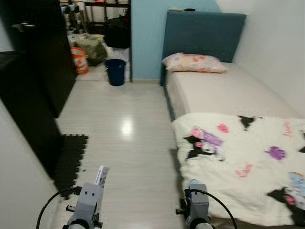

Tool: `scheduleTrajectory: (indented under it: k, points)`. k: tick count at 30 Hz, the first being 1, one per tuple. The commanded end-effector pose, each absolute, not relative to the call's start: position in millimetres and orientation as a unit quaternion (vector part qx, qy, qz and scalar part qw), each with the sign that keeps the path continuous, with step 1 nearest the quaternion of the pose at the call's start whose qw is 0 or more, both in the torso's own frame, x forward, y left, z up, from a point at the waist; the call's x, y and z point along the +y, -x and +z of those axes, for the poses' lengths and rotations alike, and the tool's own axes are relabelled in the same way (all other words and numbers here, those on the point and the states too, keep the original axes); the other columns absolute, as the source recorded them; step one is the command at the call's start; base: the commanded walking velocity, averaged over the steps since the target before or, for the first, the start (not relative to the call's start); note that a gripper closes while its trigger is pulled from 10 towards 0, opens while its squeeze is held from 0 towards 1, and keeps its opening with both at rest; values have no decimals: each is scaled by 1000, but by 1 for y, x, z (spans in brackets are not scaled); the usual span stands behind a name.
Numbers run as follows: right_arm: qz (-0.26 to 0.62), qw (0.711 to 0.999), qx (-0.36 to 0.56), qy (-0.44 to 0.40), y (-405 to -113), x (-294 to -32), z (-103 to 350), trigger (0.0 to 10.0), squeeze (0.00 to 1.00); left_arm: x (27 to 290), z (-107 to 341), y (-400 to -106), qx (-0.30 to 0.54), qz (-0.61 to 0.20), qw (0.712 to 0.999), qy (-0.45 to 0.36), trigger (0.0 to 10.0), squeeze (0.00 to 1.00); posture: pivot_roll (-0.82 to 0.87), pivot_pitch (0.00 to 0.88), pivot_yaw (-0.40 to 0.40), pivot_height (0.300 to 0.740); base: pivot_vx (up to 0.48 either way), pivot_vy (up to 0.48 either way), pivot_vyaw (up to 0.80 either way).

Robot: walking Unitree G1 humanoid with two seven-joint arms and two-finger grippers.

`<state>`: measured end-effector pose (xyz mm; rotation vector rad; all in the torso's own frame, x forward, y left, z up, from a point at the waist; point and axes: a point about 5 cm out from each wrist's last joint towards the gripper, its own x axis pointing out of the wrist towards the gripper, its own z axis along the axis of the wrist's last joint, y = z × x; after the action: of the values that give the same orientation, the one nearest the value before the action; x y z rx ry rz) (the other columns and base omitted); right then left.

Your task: Clean up the room

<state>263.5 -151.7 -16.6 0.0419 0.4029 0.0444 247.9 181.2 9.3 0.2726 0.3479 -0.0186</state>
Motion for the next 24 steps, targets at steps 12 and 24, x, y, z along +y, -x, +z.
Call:
scheduleTrajectory:
  k: [12,24]
  points:
    - [18,978,208,-15,-261,-156,-20,10000,0,183,7,-248,179,-4,973,-145,10000,0,54,116,-44,728,0,-160,0]
    - [19,978,207,-16,-262,-154,-19,10000,0,189,7,-248,193,12,970,-145,10000,0,58,116,-45,728,0,-80,0]
